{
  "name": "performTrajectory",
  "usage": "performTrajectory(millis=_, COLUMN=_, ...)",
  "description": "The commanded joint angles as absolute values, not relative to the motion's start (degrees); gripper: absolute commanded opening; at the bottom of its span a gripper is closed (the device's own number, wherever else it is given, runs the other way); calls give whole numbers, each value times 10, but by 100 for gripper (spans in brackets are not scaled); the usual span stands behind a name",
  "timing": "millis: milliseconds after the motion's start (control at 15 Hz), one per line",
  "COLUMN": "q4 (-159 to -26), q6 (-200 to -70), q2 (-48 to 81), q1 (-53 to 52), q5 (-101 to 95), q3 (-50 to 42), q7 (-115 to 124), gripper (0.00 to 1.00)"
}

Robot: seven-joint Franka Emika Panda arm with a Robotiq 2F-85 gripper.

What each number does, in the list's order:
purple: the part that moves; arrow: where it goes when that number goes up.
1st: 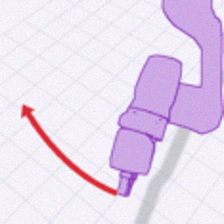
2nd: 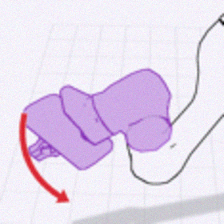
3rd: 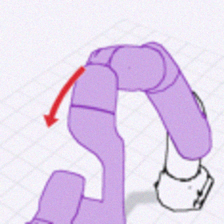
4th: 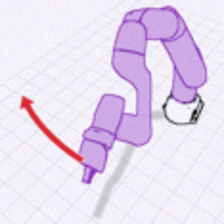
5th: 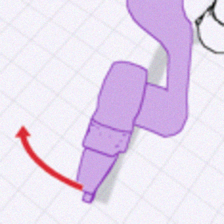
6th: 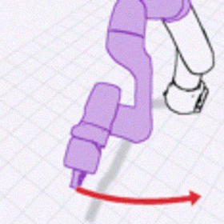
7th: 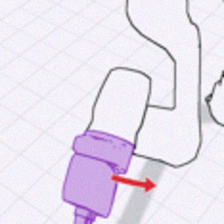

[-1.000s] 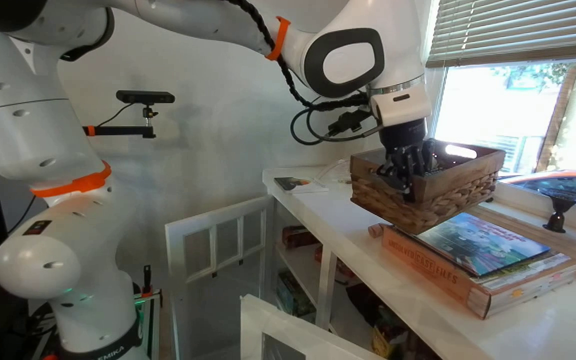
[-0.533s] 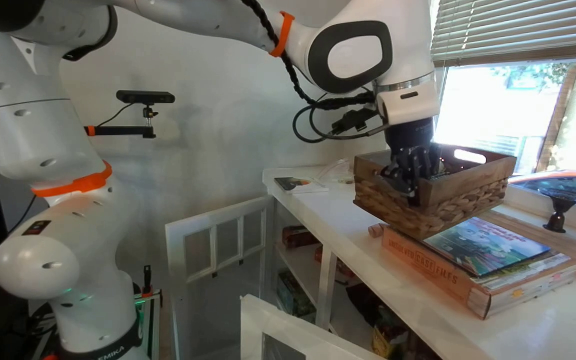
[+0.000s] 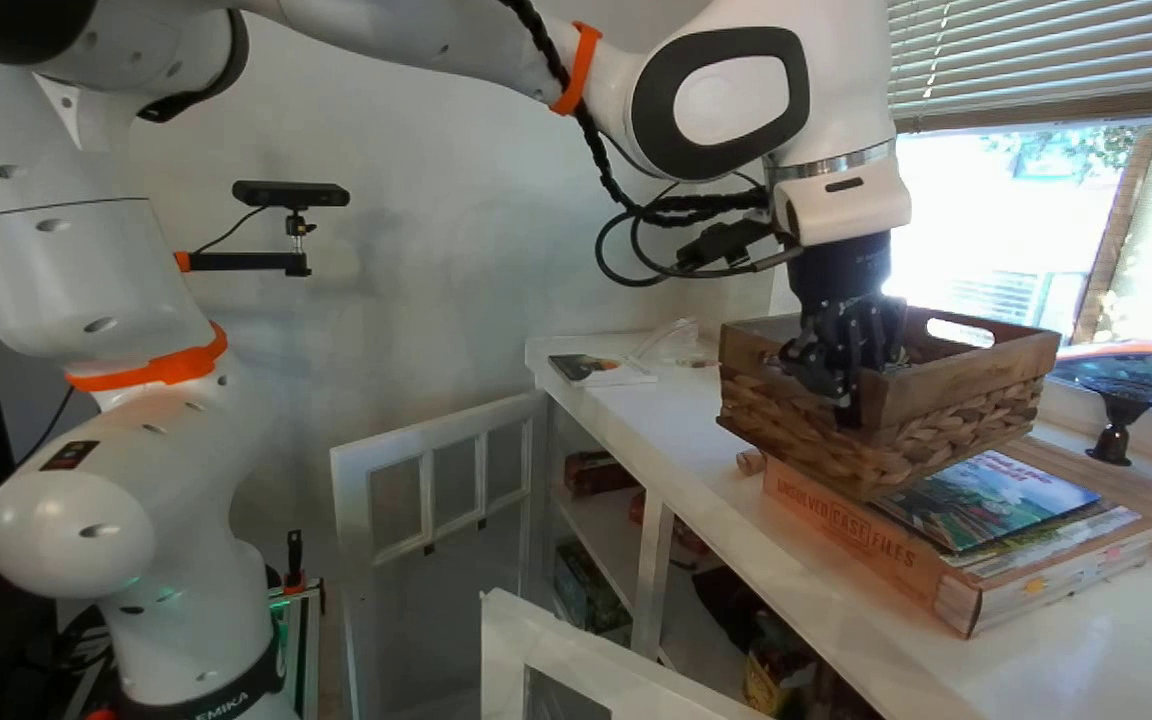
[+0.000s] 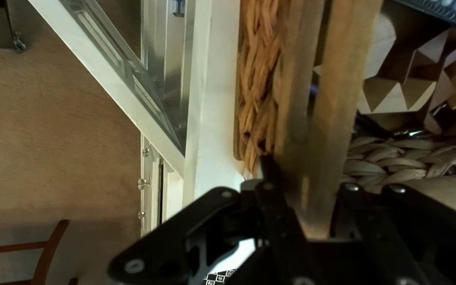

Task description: Put the basket on top of the box.

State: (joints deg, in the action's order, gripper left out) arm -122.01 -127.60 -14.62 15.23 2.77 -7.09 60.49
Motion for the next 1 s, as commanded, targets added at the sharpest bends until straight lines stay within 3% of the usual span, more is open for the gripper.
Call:
performTrajectory(millis=0, q4=-1190, q6=-1275, q2=-136, q1=154, q5=22, q3=-77, q7=616, gripper=4)
performTrajectory(millis=933, q4=-1155, q6=-1278, q2=-96, q1=150, q5=21, q3=-91, q7=607, gripper=4)
